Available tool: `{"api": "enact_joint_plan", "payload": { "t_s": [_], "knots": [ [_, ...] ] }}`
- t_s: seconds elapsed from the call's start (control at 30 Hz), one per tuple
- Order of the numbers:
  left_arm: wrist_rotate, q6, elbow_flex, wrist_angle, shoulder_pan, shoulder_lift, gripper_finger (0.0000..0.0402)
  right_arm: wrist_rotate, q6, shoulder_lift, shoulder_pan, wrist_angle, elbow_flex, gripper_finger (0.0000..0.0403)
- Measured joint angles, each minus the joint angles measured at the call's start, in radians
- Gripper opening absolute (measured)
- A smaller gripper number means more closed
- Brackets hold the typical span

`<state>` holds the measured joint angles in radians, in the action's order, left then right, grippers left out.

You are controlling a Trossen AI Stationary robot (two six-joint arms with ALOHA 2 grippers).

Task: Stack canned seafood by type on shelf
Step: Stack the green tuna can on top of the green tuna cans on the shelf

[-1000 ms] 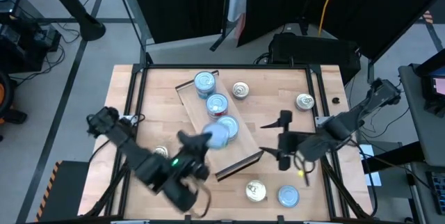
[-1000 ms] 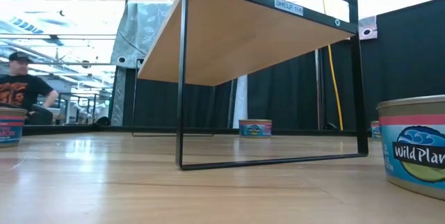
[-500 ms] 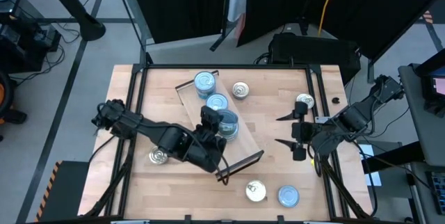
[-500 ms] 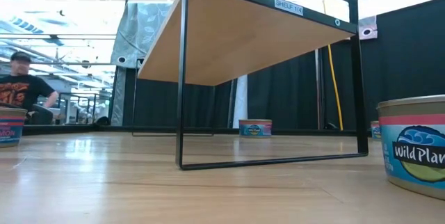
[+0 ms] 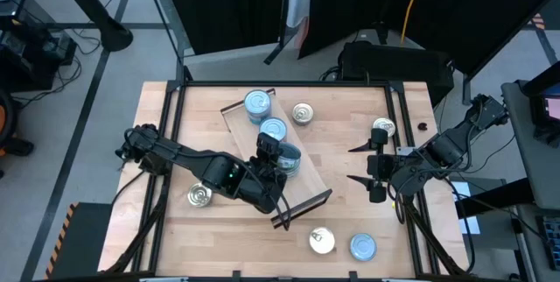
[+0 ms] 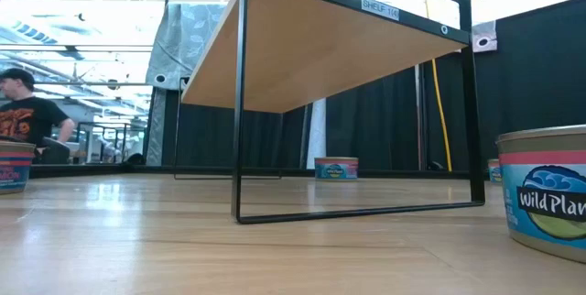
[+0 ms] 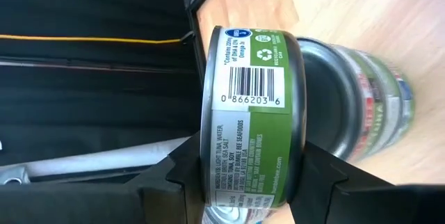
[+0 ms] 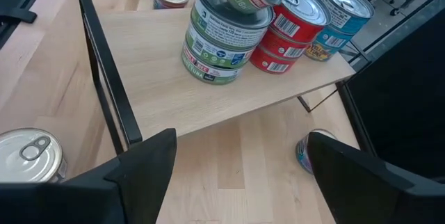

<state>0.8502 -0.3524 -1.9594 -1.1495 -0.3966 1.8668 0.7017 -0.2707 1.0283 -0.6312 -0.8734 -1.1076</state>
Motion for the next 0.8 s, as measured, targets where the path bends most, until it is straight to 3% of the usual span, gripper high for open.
{"api": "enact_joint_plan", "payload": {
  "t_s": [0.2,0.6,0.8],
  "knots": [
    [-0.014,0.005,0.000,0.018,0.004,0.000,0.0169,0.000,-0.019,0.000,0.000,0.000,0.000,0.0315],
    [-0.023,0.054,0.000,0.020,0.015,0.000,0.0336,0.000,-0.024,0.000,0.000,0.000,0.000,0.0315],
    [-0.099,0.069,0.000,0.020,0.057,0.000,0.0370,0.000,-0.024,0.001,0.000,0.000,0.000,0.0315]
  ]
}}
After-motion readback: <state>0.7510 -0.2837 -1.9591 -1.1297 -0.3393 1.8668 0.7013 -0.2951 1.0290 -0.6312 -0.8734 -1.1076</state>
